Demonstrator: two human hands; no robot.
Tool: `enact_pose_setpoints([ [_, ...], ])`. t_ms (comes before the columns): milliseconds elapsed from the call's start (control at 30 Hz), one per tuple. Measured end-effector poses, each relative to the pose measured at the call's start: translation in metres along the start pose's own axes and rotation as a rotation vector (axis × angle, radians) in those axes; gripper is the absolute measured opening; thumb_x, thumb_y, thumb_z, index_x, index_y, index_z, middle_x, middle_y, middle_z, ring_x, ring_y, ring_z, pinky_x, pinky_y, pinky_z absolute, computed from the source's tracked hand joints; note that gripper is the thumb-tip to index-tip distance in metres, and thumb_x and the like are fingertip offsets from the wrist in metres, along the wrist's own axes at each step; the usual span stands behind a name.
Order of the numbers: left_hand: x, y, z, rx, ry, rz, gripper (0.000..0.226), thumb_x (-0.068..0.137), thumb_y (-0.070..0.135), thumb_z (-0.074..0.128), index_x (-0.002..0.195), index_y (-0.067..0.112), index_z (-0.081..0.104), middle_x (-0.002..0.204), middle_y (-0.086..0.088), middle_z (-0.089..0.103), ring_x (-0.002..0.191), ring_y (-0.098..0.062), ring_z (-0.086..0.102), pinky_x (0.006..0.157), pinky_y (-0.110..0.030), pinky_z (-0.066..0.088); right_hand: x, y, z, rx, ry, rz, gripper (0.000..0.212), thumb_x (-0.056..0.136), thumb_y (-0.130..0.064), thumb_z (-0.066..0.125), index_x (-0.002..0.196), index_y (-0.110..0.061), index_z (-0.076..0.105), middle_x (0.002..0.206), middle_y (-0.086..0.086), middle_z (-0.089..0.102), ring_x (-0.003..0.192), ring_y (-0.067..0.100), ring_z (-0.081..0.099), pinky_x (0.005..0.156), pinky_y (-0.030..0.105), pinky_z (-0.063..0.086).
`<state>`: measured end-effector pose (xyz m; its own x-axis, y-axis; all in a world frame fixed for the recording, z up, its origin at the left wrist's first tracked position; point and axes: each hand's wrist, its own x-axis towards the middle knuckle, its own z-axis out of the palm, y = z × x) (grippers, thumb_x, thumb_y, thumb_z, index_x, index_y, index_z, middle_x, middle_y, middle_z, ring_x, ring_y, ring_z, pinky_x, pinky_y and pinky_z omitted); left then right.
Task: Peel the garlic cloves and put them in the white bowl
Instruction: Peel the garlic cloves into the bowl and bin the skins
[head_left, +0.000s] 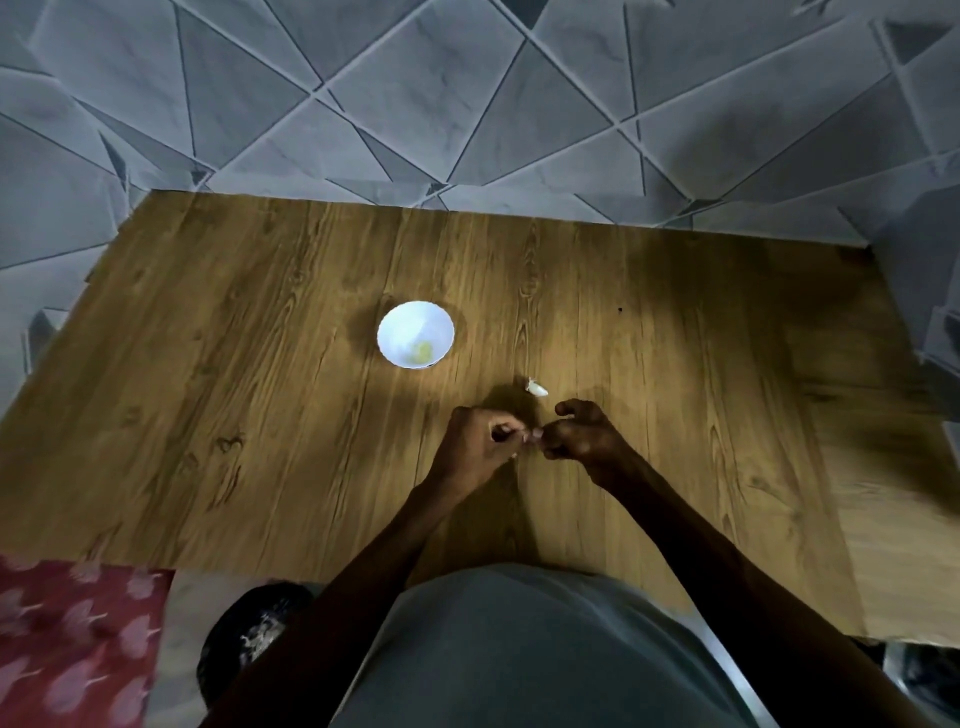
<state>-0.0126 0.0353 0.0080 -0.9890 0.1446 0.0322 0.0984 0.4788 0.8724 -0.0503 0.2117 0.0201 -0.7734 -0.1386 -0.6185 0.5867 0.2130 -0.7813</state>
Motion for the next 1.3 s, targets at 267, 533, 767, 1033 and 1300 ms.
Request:
enact_pose_setpoints([
  [267,0.020,0.002,-0.010,-0.846,-0.056,-0.790,0.023,0.090,-0.001,0.062,0.109,-0.013,0.066,0.101,-0.019,0.072,0.089,-0.018,0.072,0.071,-0.017,0.056,0.000,-0.002,0.023,-0.503,0.237,-0.628,0.034,0.080,0.006,0.069,0.098,-0.012,0.044,0.071,-0.007,0.061,0.068,-0.002,0.062,0.054,0.009,0.046],
  [533,0.019,0.007,-0.016,-1.027,-0.041,-0.863,0.024,0.092,-0.005,0.056,0.076,-0.002,0.074,0.077,-0.011,0.074,0.067,-0.010,0.072,0.064,-0.015,0.057,0.000,-0.006,0.027,-0.599,0.267,-0.704,0.036,0.079,0.005,0.070,0.102,-0.009,0.046,0.075,-0.006,0.059,0.062,-0.003,0.056,0.056,0.007,0.046],
  [767,0.016,0.003,-0.017,-0.307,-0.053,-0.138,0.008,0.086,0.005,0.071,0.091,-0.001,0.073,0.075,-0.006,0.073,0.066,-0.015,0.071,0.065,-0.023,0.054,0.000,-0.019,0.014,0.166,0.031,-0.005,0.031,0.081,0.014,0.061,0.095,-0.010,0.047,0.074,0.008,0.064,0.070,0.017,0.061,0.062,0.029,0.051],
  [1033,0.010,0.004,-0.014,-0.623,-0.044,-0.481,0.008,0.087,0.000,0.067,0.089,0.002,0.074,0.083,-0.012,0.075,0.079,-0.023,0.073,0.072,-0.024,0.057,-0.002,-0.011,0.013,0.007,0.075,-0.160,0.031,0.080,0.010,0.067,0.080,-0.012,0.044,0.077,0.016,0.068,0.072,0.024,0.067,0.060,0.031,0.054],
  [1300,0.011,0.022,-0.017,-1.160,0.048,-0.872,0.031,0.092,-0.004,0.057,0.067,0.000,0.075,0.071,-0.011,0.072,0.067,-0.015,0.071,0.062,-0.016,0.057,-0.008,-0.013,0.028,-0.431,0.361,-0.703,0.037,0.076,0.005,0.071,0.077,-0.019,0.043,0.069,0.002,0.065,0.062,0.011,0.062,0.057,0.012,0.047],
])
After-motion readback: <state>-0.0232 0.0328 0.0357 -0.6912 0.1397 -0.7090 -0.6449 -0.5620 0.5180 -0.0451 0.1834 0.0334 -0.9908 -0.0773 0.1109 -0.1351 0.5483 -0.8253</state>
